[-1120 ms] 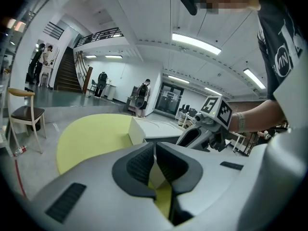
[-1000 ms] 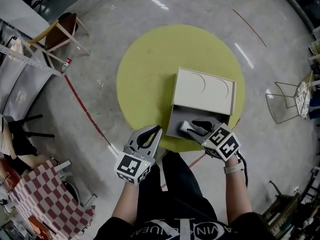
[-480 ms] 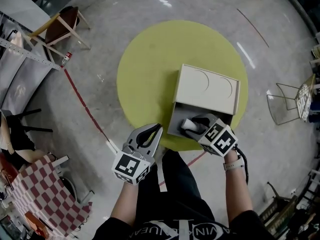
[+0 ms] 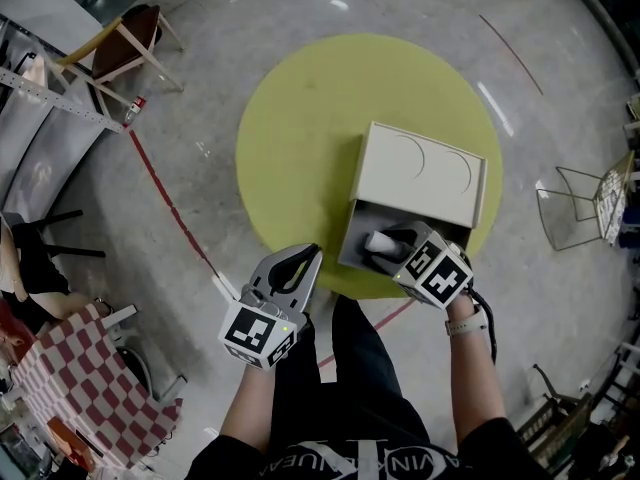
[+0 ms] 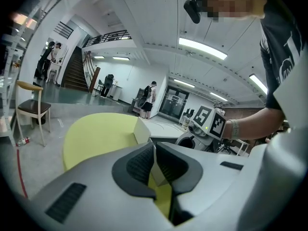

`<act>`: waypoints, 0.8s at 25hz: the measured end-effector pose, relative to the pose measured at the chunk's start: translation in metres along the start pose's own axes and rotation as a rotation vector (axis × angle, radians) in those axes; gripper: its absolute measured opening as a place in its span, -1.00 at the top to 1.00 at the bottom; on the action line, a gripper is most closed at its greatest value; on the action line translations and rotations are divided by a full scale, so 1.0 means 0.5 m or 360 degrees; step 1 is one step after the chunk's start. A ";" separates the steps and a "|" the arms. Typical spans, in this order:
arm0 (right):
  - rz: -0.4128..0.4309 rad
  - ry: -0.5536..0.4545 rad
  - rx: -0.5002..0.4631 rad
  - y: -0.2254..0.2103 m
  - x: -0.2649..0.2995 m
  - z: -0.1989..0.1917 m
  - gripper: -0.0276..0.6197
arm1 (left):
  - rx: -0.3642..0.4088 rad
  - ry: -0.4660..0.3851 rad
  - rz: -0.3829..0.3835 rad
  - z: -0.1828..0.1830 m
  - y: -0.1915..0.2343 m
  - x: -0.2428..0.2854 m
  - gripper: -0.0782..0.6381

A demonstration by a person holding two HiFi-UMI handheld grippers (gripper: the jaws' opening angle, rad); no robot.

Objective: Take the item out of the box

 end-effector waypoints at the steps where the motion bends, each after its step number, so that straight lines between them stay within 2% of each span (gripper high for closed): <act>1: -0.0002 -0.0004 -0.0008 0.001 0.000 0.000 0.36 | -0.0002 0.0000 0.0004 -0.002 0.001 -0.002 0.72; 9: -0.0072 -0.0089 -0.0025 0.013 -0.015 -0.001 0.36 | -0.0009 0.0013 0.0011 -0.008 0.002 -0.011 0.72; 14: -0.0093 -0.0242 0.0040 0.026 -0.042 -0.004 0.36 | 0.0008 0.0007 -0.0017 -0.003 -0.006 -0.012 0.72; 20: -0.0138 -0.0503 0.0160 0.031 -0.095 -0.012 0.36 | 0.0040 0.0004 -0.0059 0.017 -0.020 -0.004 0.72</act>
Point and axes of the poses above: the fingertips, and each gripper's own axes: x forward along the fingers, y to its left, z out of its top, the point moved 9 cm from there along -x, backward along the fingers, and after that the axes turned 7 degrees about z, right-handed, at the moved point
